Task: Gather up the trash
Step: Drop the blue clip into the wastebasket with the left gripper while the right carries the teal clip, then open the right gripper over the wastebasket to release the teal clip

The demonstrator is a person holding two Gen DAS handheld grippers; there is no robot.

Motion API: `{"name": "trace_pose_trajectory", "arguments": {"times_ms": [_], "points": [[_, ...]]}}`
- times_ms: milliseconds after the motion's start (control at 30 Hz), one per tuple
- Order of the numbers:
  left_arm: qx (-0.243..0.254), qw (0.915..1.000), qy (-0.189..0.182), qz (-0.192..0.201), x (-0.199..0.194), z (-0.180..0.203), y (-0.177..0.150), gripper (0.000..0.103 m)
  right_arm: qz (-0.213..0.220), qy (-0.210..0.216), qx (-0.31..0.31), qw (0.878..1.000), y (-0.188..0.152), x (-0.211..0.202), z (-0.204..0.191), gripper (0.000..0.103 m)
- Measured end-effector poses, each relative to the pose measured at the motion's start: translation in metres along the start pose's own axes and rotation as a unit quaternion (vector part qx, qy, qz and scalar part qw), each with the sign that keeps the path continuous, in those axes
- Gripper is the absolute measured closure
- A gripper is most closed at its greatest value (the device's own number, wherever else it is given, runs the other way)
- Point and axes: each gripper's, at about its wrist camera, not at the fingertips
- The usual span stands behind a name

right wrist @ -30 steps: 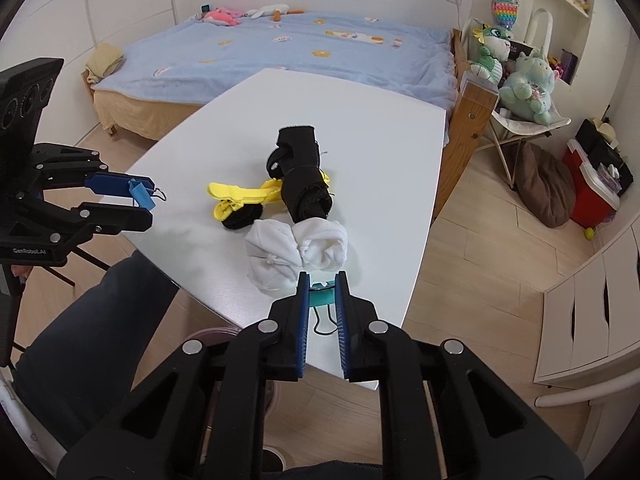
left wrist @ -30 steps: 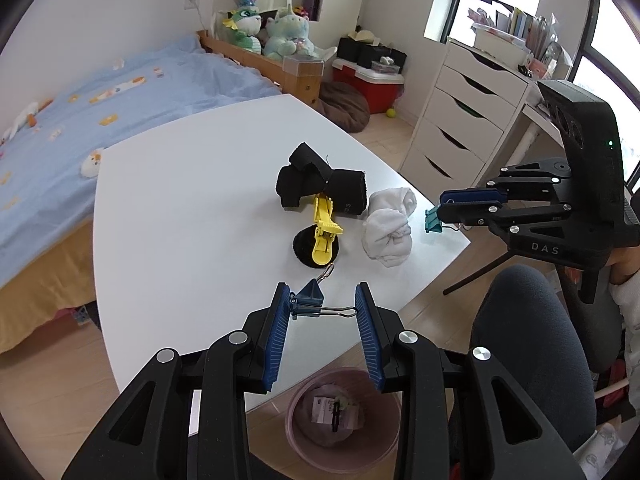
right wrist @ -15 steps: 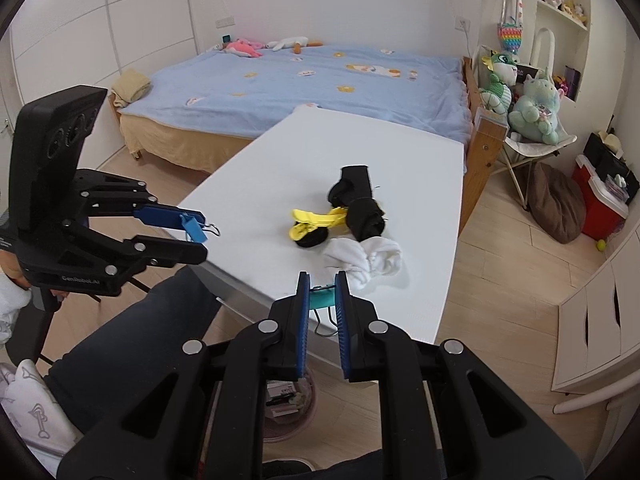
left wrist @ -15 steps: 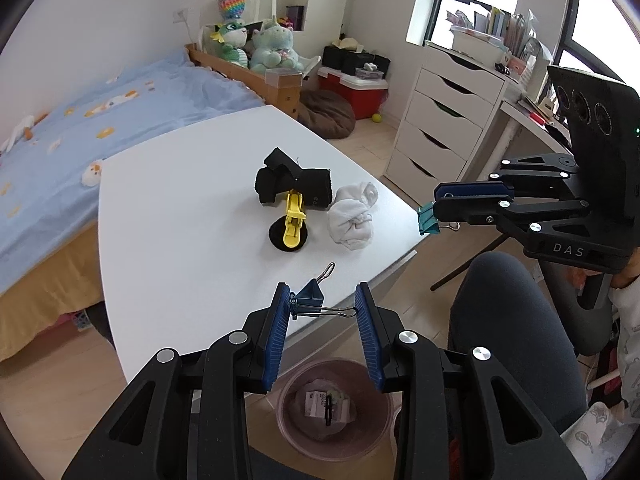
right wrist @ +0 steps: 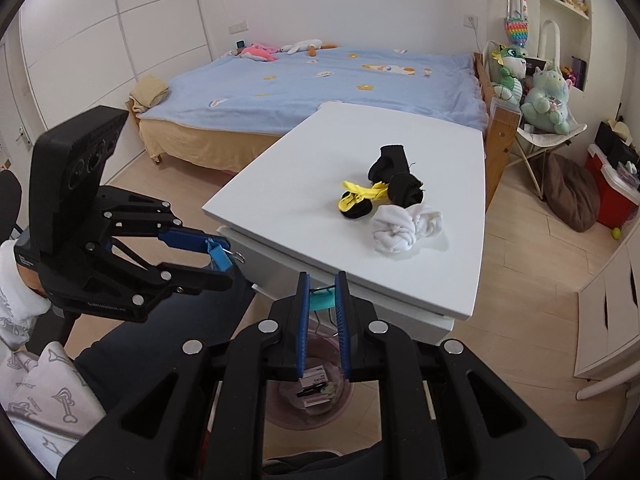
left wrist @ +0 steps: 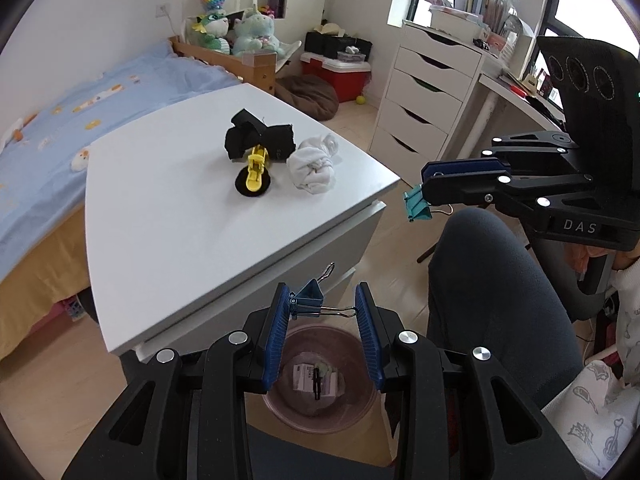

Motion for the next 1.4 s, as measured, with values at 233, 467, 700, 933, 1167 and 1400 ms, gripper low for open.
{"name": "trace_pose_trajectory", "arguments": {"times_ms": [233,467,700,933,1167,1400], "points": [[0.008,0.9999,-0.011,-0.009,0.004,0.011,-0.007,0.052,-0.006,0.006,0.001,1.0,-0.007,-0.001,-0.003,0.091],[-0.02,0.9997,-0.003,0.009,0.002,0.003,-0.009,0.013,-0.01,0.008,0.002,1.0,-0.012,0.002,-0.004,0.091],[-0.033,0.999,0.017,0.024,-0.003,-0.006,-0.009,0.008,-0.009,0.01,0.002,1.0,-0.014,0.002,-0.006,0.091],[-0.034,0.9973,0.051,0.042,-0.016,-0.012,-0.01,0.008,-0.011,0.016,-0.003,1.0,-0.016,0.001,-0.011,0.091],[-0.041,0.996,0.063,0.047,-0.027,-0.019,-0.018,0.008,-0.016,0.019,-0.01,1.0,-0.016,0.003,-0.018,0.091],[-0.059,0.9951,0.064,0.047,-0.029,-0.027,-0.027,0.008,-0.029,0.03,-0.025,0.999,-0.016,0.009,-0.033,0.091]]}}
Point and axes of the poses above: each gripper's, at about its wrist camera, not at the fingertips, and x roughly the way its jaws point, z to its right, y to its top, and after that the axes turned 5 degrees about x, right-handed
